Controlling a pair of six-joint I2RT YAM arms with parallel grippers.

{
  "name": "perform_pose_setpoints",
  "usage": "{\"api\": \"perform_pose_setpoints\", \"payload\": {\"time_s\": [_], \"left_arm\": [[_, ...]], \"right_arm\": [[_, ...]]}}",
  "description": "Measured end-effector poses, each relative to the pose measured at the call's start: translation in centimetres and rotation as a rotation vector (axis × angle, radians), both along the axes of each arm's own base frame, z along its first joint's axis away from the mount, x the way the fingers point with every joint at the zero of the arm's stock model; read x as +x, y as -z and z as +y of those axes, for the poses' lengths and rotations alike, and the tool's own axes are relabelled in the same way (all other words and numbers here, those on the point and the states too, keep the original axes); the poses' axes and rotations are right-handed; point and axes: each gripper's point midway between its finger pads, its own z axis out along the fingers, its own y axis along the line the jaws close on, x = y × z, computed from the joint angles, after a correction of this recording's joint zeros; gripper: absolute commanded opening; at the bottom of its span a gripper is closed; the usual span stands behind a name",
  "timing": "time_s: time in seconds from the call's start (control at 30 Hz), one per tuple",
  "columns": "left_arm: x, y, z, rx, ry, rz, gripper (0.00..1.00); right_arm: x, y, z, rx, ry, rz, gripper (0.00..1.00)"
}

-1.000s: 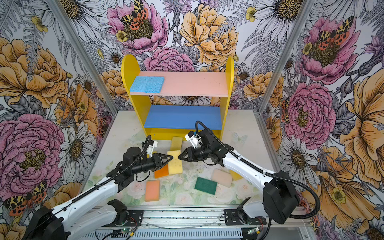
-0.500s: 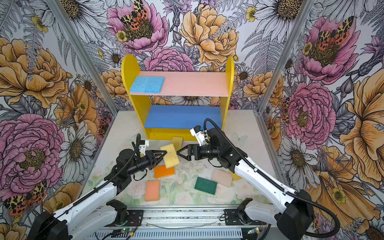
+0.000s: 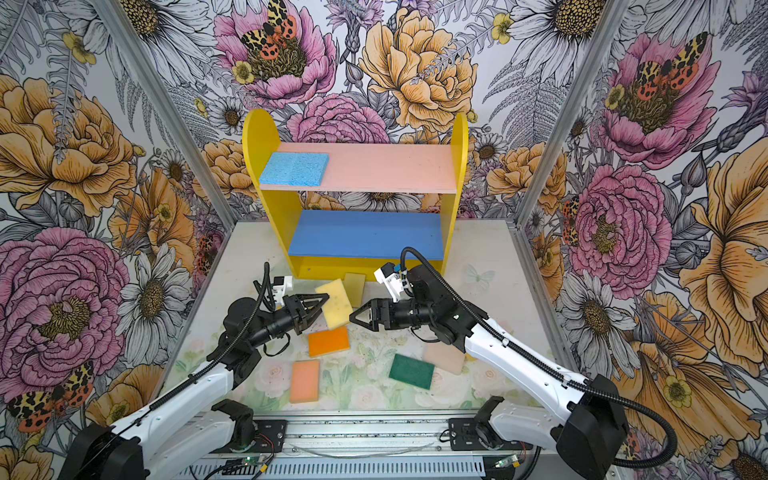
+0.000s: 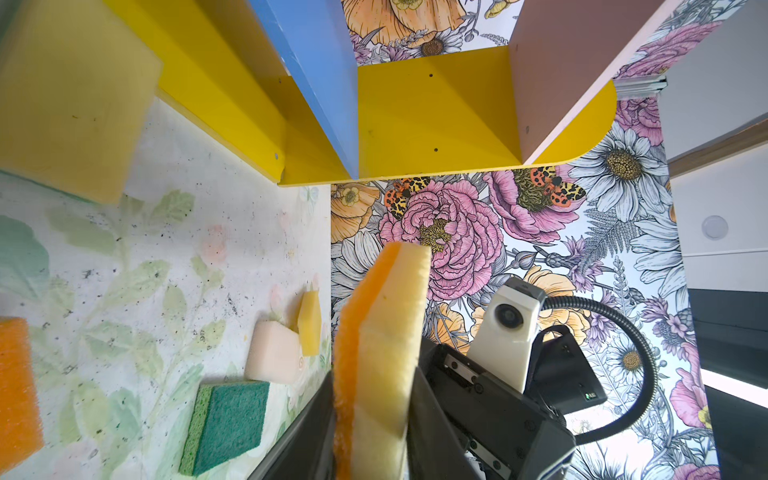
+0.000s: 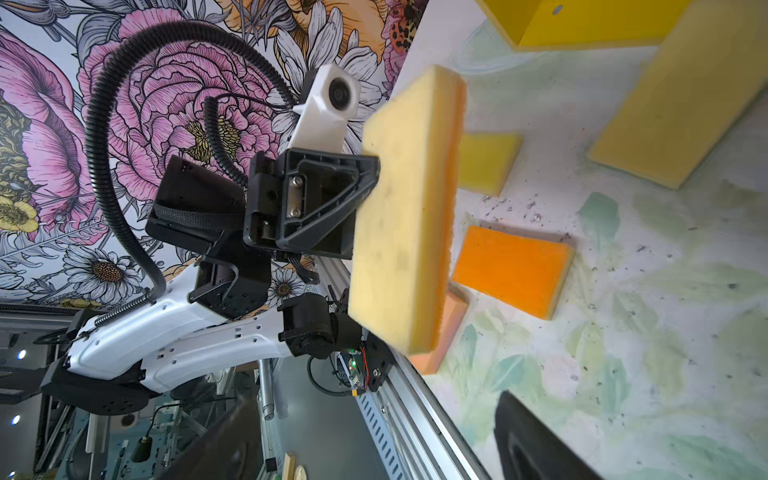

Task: Place and organize the cleaning sponges onto the shelf
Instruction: 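Lift the yellow sponge upright with the right gripper while the left gripper hovers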

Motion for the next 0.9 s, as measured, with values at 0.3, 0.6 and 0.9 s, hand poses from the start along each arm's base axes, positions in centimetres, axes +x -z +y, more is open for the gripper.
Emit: {"api": "perform_pose_setpoints", "payload": {"time_s": [0.3,0.6,0.9], "left_arm": [[-0.2,-0.3,-0.2,-0.006,0.016,-0.013,0.23],[-0.4,-0.4,-0.3,-0.008,0.026,-0.015,0.23],[-0.6,-0.4,-0.6,-0.008,0.038,-0.015,0.23]], "right_arm": [[0.1,1.3,1.3,-0.009,-0.012,0.043,0.69],[0.3,1.2,1.4,-0.003,-0.007,0.045,0.57],[0.5,1.6,1.9,0.000,-0.005,0.060,0.48]]}}
